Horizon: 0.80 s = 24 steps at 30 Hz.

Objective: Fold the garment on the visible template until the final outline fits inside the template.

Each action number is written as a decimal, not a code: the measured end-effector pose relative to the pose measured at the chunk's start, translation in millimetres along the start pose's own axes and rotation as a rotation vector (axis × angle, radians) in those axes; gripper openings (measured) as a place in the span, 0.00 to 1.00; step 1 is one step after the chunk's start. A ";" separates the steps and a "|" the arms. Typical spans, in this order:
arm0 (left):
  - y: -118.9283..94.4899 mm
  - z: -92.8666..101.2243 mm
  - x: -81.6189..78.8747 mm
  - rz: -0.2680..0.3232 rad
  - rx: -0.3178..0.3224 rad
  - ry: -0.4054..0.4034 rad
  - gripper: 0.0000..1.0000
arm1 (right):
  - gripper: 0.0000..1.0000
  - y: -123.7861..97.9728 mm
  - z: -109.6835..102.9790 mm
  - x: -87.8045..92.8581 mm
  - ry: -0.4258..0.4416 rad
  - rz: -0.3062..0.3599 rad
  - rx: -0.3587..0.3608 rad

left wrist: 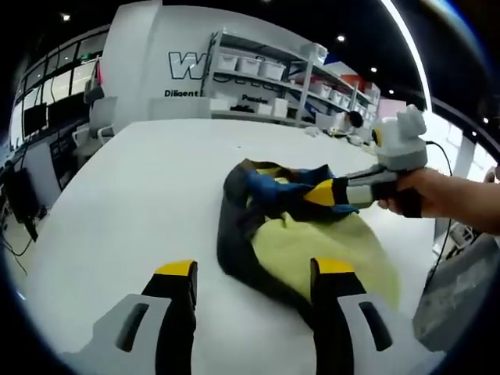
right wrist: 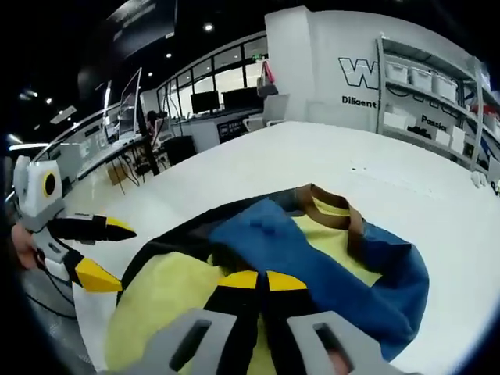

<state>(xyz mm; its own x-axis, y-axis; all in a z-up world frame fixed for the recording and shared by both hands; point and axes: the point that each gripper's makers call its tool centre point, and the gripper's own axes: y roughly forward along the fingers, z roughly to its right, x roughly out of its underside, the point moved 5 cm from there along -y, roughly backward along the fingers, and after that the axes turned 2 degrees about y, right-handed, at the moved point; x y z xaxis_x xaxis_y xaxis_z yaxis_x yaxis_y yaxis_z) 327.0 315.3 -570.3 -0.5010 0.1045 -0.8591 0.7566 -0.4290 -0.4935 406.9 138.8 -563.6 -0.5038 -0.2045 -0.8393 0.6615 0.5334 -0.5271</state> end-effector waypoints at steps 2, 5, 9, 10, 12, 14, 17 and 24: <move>1.2 3.8 0.0 -0.006 0.011 0.017 0.50 | 0.00 -7.4 1.4 -2.7 0.004 0.013 -0.002; 3.3 6.1 1.0 -0.007 0.026 0.005 0.46 | 0.00 -16.4 0.3 -6.3 -0.032 0.025 -0.002; 3.8 6.8 1.4 -0.001 0.028 -0.008 0.41 | 0.00 -27.1 3.5 -9.7 -0.040 0.046 0.012; 4.0 6.2 1.9 -0.005 0.026 -0.008 0.39 | 0.00 -29.9 7.1 -10.7 -0.026 0.053 0.019; 3.6 4.3 4.7 -0.016 0.023 -0.028 0.34 | 0.00 -35.2 12.8 -12.4 -0.007 0.062 0.034; 3.1 3.2 6.4 -0.021 0.024 -0.047 0.31 | 0.00 -44.0 22.6 -14.1 -0.005 0.070 0.064; 4.1 2.7 7.2 -0.022 0.026 -0.058 0.31 | 0.00 -56.1 34.1 -10.6 0.008 0.062 0.106; 4.9 2.2 12.2 -0.048 0.015 -0.057 0.28 | 0.00 -76.3 63.4 6.0 0.057 0.047 0.181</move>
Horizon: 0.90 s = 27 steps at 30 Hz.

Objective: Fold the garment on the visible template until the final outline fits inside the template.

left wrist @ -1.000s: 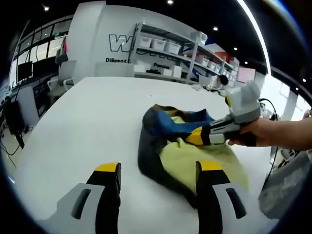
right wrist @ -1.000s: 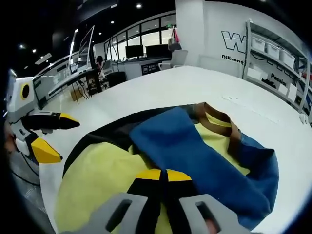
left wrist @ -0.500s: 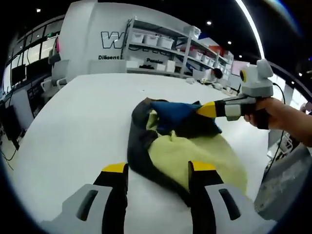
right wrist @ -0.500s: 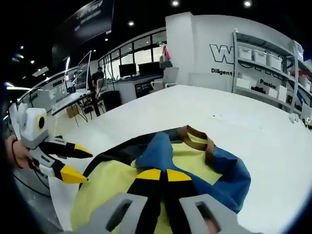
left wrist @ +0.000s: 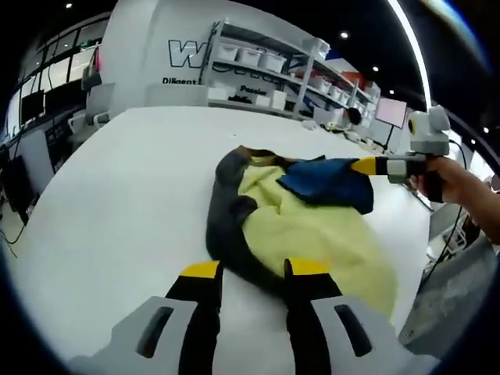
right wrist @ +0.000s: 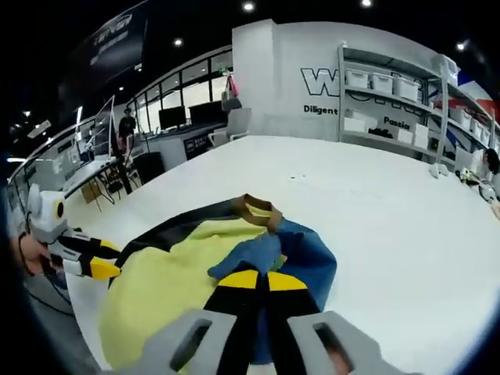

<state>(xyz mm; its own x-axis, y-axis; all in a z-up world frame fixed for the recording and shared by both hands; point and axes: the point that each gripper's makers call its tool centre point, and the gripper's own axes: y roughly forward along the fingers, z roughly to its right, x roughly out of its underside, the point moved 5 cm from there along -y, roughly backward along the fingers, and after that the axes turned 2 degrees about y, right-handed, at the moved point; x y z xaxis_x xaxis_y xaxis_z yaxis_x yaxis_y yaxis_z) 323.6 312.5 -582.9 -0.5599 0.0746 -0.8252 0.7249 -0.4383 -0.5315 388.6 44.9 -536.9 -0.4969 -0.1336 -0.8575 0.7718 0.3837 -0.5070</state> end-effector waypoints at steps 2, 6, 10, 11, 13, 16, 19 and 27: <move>0.1 -3.1 0.8 -0.001 -0.020 0.018 0.30 | 0.00 -4.5 8.6 1.8 0.008 0.001 0.027; 0.4 -3.5 3.1 -0.005 -0.012 -0.021 0.23 | 0.00 -13.2 29.6 6.0 0.032 0.000 0.082; -0.3 -6.1 4.4 -0.008 -0.021 -0.044 0.22 | 0.00 -20.4 47.0 14.6 0.035 -0.012 0.169; -0.6 -6.4 4.2 -0.003 -0.012 -0.060 0.21 | 0.00 -21.8 50.2 18.2 0.030 -0.020 0.181; -0.4 -5.3 4.2 0.005 0.001 -0.086 0.16 | 0.00 -23.3 55.8 23.9 0.056 -0.022 0.197; 1.1 -1.6 5.4 -0.003 0.008 -0.054 0.11 | 0.00 -24.9 66.1 33.7 0.072 -0.038 0.246; 1.6 -0.7 5.7 -0.010 0.006 -0.040 0.08 | 0.00 -27.8 73.3 40.9 0.122 -0.062 0.306; 1.9 -1.7 9.6 -0.032 0.014 -0.054 0.02 | 0.00 -32.2 94.4 53.8 0.151 -0.085 0.380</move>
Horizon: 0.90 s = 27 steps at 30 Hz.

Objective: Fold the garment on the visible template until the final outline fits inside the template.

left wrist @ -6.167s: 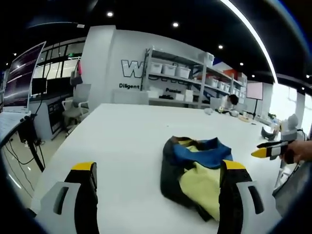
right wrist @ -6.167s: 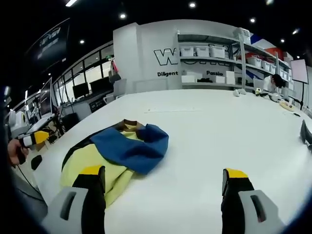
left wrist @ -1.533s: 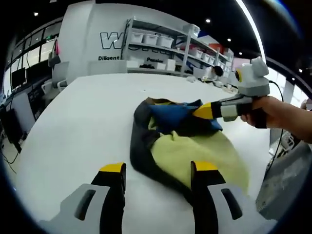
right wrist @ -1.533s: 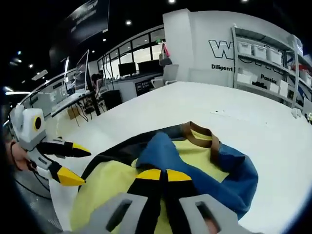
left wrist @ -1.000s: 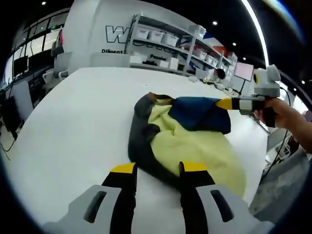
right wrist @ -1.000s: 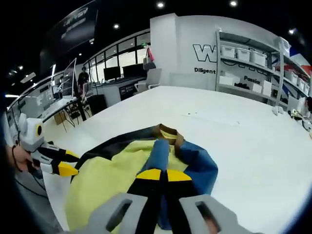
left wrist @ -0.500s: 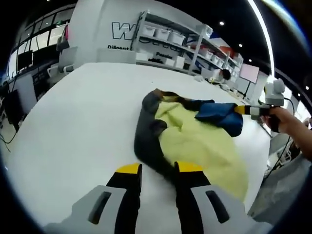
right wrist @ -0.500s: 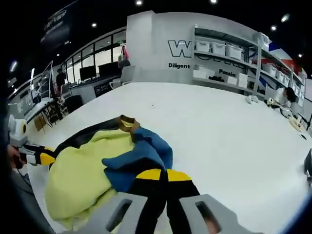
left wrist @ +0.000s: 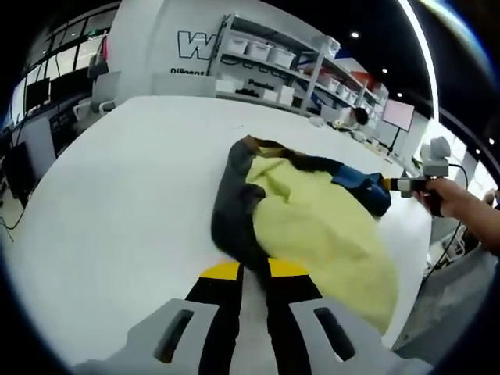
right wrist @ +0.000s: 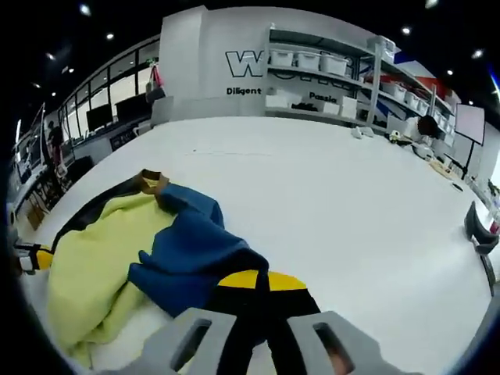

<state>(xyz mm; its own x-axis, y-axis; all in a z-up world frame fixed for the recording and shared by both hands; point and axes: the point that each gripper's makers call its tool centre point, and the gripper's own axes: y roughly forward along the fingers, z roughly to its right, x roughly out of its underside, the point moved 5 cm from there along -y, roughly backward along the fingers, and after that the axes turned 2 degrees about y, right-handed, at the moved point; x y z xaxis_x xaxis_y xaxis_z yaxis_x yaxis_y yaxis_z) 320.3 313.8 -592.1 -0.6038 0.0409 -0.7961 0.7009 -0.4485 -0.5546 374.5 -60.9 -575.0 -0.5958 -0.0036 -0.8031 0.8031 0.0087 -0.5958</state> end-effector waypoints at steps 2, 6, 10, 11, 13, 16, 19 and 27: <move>-0.3 -0.4 0.2 -0.002 -0.005 -0.002 0.00 | 0.00 0.0 4.2 4.1 0.005 -0.010 0.011; -0.6 -0.3 -0.8 -0.002 -0.009 0.032 0.00 | 0.00 -1.0 7.2 7.9 0.009 -0.021 0.021; -4.6 -2.0 -5.9 0.020 -0.010 0.022 0.00 | 0.00 -1.9 6.5 9.1 0.012 -0.022 0.015; -5.0 -0.9 -6.0 0.017 -0.002 0.029 0.00 | 0.00 -2.3 6.2 9.4 0.014 -0.022 0.013; -8.1 -2.5 -6.3 0.009 -0.021 0.022 0.00 | 0.00 -3.8 4.2 8.3 0.015 -0.013 0.000; -14.5 -1.3 -17.7 0.093 -0.008 -0.071 0.00 | 0.00 -4.9 -0.6 7.7 0.005 -0.008 -0.018; -22.7 -6.0 -26.6 0.129 -0.023 -0.073 0.00 | 0.00 -4.2 -4.3 8.5 0.003 -0.008 -0.035; -39.7 -13.6 -55.6 0.216 -0.041 -0.105 0.00 | 0.00 -2.4 -8.7 12.6 0.006 -0.026 -0.057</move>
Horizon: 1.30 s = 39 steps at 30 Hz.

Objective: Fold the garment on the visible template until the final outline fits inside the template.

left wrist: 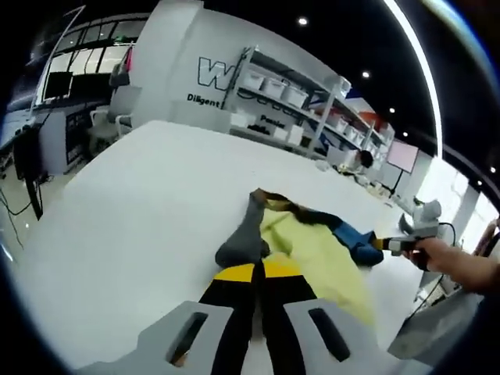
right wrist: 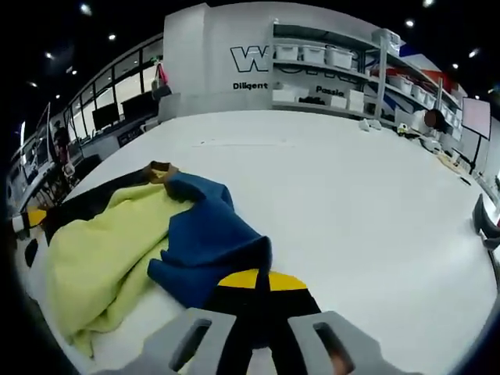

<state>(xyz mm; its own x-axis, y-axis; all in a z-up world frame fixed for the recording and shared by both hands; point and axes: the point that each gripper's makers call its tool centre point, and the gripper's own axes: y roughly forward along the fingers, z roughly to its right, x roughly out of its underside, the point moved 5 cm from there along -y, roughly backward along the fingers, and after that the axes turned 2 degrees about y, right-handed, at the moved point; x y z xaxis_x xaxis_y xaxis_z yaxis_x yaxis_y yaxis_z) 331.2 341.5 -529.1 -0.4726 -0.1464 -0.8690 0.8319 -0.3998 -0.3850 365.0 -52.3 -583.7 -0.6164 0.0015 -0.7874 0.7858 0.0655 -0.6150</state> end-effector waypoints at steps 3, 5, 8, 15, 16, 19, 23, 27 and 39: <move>-1.5 -7.3 -11.3 0.031 -0.013 0.000 0.00 | 0.00 0.1 0.2 0.1 -0.004 0.000 0.001; -1.3 -12.6 -17.3 0.043 -0.032 0.000 0.00 | 0.00 0.1 -0.1 0.2 -0.001 0.000 -0.002; 1.2 -22.4 -23.0 0.060 -0.055 -0.024 0.00 | 0.00 -0.3 -0.4 0.6 -0.003 -0.001 -0.003; 6.9 -44.9 -36.0 0.067 -0.125 -0.019 0.00 | 0.00 -0.6 -0.1 1.6 -0.008 -0.004 -0.004; 7.7 -46.5 -38.5 0.072 -0.128 -0.017 0.00 | 0.00 -0.8 -0.2 1.9 -0.010 -0.006 -0.005; 11.2 -51.3 -45.6 0.077 -0.141 -0.011 0.00 | 0.00 -0.7 0.0 2.6 -0.010 -0.008 -0.004; 19.4 -59.8 -52.9 0.076 -0.155 0.006 0.00 | 0.00 -1.1 -0.4 3.0 -0.013 -0.010 -0.005; 23.0 -71.7 -58.4 0.050 -0.209 0.090 0.00 | 0.00 -3.6 0.8 0.2 -0.016 0.005 0.013; 40.5 -89.9 -54.2 0.015 -0.263 0.073 0.00 | 0.00 -0.8 2.3 -0.6 -0.064 0.012 0.012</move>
<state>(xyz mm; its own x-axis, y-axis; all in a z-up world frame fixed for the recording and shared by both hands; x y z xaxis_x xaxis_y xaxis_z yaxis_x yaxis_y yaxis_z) 416.7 414.6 -525.6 -0.4449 -0.0810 -0.8919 0.8903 -0.1474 -0.4308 364.8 -54.7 -582.8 -0.6030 -0.0615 -0.7954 0.7937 0.0543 -0.6059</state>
